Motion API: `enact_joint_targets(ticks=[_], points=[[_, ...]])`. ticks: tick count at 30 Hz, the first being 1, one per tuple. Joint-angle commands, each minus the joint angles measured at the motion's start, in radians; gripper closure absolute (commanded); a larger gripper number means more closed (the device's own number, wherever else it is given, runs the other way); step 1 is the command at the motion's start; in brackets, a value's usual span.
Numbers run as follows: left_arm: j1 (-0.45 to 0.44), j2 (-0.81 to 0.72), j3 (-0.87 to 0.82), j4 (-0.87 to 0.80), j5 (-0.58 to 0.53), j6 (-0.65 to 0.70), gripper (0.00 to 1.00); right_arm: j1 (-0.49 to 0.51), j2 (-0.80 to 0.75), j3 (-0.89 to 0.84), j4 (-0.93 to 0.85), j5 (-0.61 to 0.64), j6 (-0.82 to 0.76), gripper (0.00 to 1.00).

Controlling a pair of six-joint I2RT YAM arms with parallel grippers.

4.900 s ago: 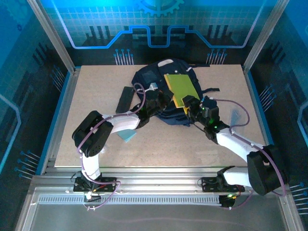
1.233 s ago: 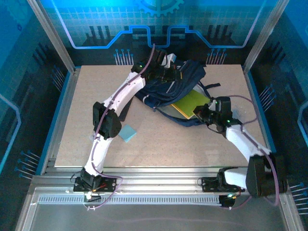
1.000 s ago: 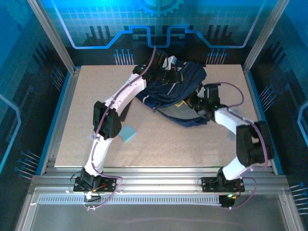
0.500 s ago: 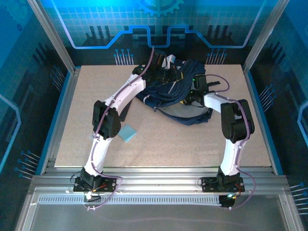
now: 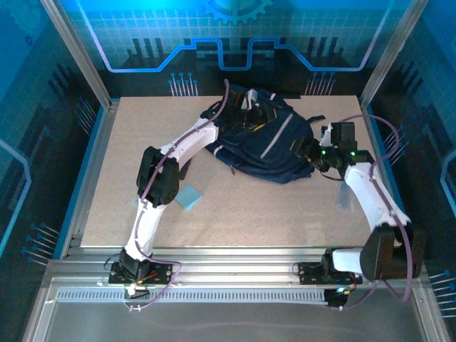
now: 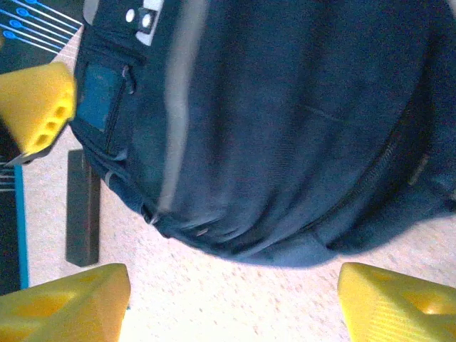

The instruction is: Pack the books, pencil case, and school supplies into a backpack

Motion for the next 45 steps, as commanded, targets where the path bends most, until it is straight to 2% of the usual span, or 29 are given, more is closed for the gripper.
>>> enact_joint_targets(ticks=[1,2,5,13,20,24,29,30,33,35,39,45], points=[[0.017,-0.159,-0.202,0.150,-0.104,-0.035,0.28,0.012,-0.095,-0.048,-0.116,0.067,-0.043,0.21],[0.028,-0.204,-0.297,0.210,-0.130,-0.056,0.24,0.024,-0.117,-0.061,-0.103,0.066,-0.028,0.21],[0.069,-0.300,-0.526,0.337,-0.173,-0.128,0.23,0.083,-0.149,-0.089,-0.063,0.094,0.032,0.20],[0.146,-0.393,-0.864,0.460,-0.235,-0.241,0.23,0.296,-0.112,-0.123,0.074,0.217,0.158,0.20],[0.152,-0.338,-0.962,0.487,-0.283,-0.372,0.24,0.383,-0.053,-0.102,0.088,0.287,0.192,0.20],[0.139,-0.260,-0.920,0.494,-0.294,-0.409,0.27,0.392,-0.041,-0.109,0.117,0.280,0.205,0.19],[0.122,-0.170,-0.821,0.475,-0.324,-0.407,0.40,0.432,-0.029,-0.118,0.134,0.279,0.197,0.20],[0.120,-0.160,-0.813,0.477,-0.329,-0.405,0.47,0.442,-0.025,-0.124,0.145,0.276,0.192,0.20],[0.116,-0.146,-0.824,0.515,-0.328,-0.418,0.84,0.478,-0.002,-0.132,0.195,0.264,0.155,0.21],[0.112,-0.159,-0.843,0.534,-0.324,-0.431,0.99,0.508,0.028,-0.155,0.233,0.259,0.114,0.23],[0.092,-0.227,-0.872,0.548,-0.322,-0.443,1.00,0.559,0.124,-0.145,0.302,0.225,0.033,0.27],[0.043,-0.348,-0.878,0.524,-0.336,-0.469,1.00,0.642,0.317,0.019,0.275,0.259,-0.049,0.36]])
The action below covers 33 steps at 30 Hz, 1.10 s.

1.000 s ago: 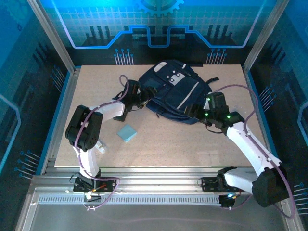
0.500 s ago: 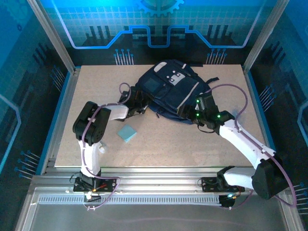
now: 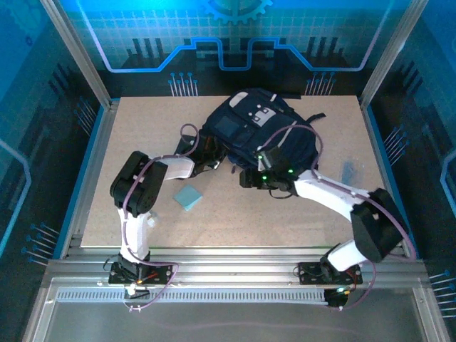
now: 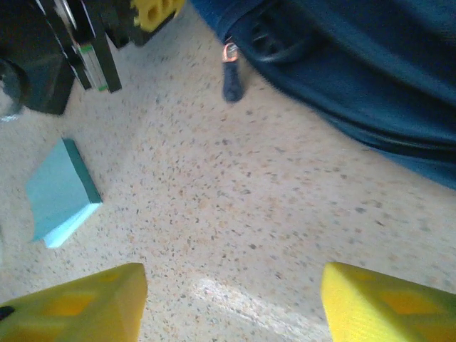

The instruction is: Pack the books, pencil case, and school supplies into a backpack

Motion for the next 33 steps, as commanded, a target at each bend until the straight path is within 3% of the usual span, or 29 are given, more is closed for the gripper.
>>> enact_joint_targets(ticks=[1,5,12,15,19,26,29,31,33], points=[[-0.045,-0.106,-0.008,0.008,0.007,-0.029,1.00,0.036,0.073,0.089,0.028,0.040,-0.064,0.38],[-0.056,-0.139,-0.031,0.036,0.010,-0.070,1.00,0.054,0.163,0.160,-0.005,0.162,-0.018,0.44],[-0.066,-0.162,-0.061,0.074,0.020,-0.120,1.00,0.132,0.282,0.263,-0.091,0.518,0.132,0.42],[-0.070,-0.173,-0.063,0.076,0.020,-0.125,1.00,0.153,0.333,0.306,-0.136,0.614,0.163,0.44],[-0.076,-0.192,-0.078,0.087,0.011,-0.145,1.00,0.158,0.382,0.323,-0.145,0.675,0.228,0.55],[-0.091,-0.230,-0.121,0.103,-0.010,-0.196,1.00,0.160,0.402,0.309,-0.129,0.809,0.341,0.63],[-0.093,-0.243,-0.131,0.100,-0.021,-0.207,1.00,0.157,0.367,0.265,-0.035,0.786,0.324,0.63],[-0.095,-0.243,-0.130,0.099,-0.024,-0.214,1.00,0.162,0.325,0.179,0.117,0.736,0.281,0.62],[-0.095,-0.240,-0.125,0.099,-0.021,-0.214,1.00,0.157,0.311,0.141,0.176,0.716,0.282,0.66]])
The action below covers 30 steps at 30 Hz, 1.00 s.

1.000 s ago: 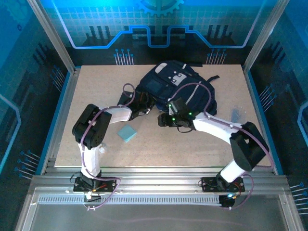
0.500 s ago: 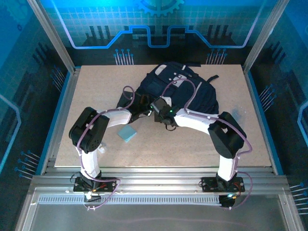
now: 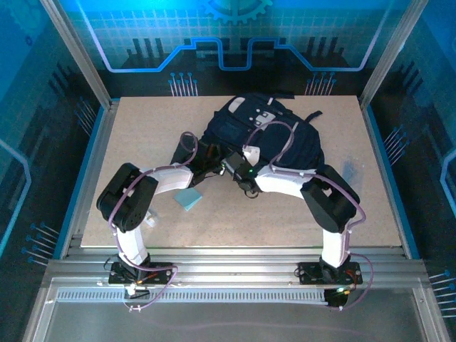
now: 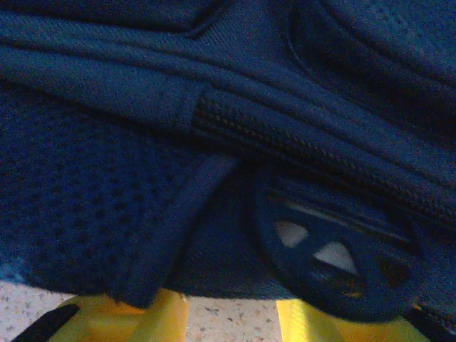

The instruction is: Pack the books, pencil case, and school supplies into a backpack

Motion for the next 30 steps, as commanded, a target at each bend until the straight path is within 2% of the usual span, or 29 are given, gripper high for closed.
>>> enact_joint_targets(ticks=[1,4,7,8,11,15,21,30], points=[[-0.008,-0.070,0.000,0.074,0.006,-0.019,1.00,-0.013,-0.032,-0.050,0.135,0.018,0.008,0.68],[-0.008,-0.069,-0.001,0.085,0.007,-0.031,1.00,-0.034,-0.005,-0.023,0.090,0.006,-0.015,0.81],[-0.008,-0.072,-0.001,0.088,0.009,-0.037,1.00,-0.046,-0.004,-0.046,0.143,-0.009,-0.071,0.98],[-0.009,-0.074,-0.001,0.086,0.008,-0.036,1.00,-0.048,-0.007,-0.055,0.168,-0.014,-0.105,1.00],[-0.008,-0.073,-0.001,0.083,0.000,-0.033,1.00,-0.051,-0.023,-0.069,0.199,-0.028,-0.196,1.00],[-0.004,-0.062,0.002,0.093,-0.022,-0.024,1.00,-0.066,-0.086,-0.120,0.234,-0.135,-0.307,1.00],[0.039,-0.014,0.064,0.077,-0.024,0.048,1.00,-0.123,-0.165,-0.166,0.110,-0.354,-0.410,1.00],[0.081,0.003,0.098,0.067,-0.004,0.088,1.00,-0.233,-0.229,-0.250,-0.026,-0.509,-0.495,1.00]])
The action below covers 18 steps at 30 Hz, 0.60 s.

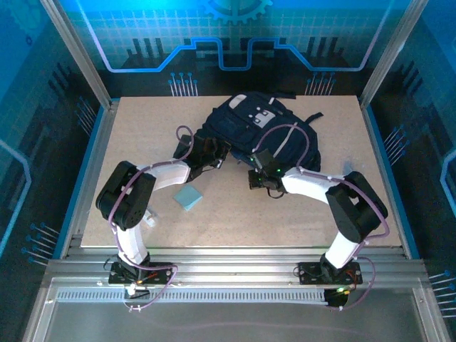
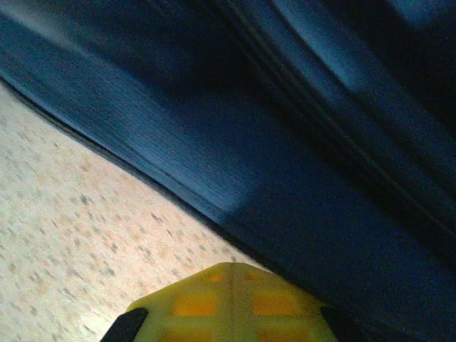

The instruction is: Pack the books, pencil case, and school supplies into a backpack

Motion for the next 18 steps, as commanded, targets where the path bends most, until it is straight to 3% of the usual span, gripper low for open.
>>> enact_joint_targets(ticks=[1,7,14,18], points=[[0.026,-0.010,0.051,0.068,-0.006,0.038,1.00,-0.057,-0.046,-0.045,-0.089,-0.088,-0.045,1.00],[0.008,-0.017,0.029,0.097,0.015,0.008,1.00,-0.066,-0.088,-0.048,-0.046,-0.212,0.007,1.00],[-0.045,-0.052,0.019,0.113,0.010,-0.046,1.00,-0.011,-0.067,-0.023,0.151,-0.213,0.105,0.58],[-0.067,-0.072,0.016,0.115,0.011,-0.082,1.00,-0.003,-0.006,0.021,0.202,-0.187,0.146,0.47]])
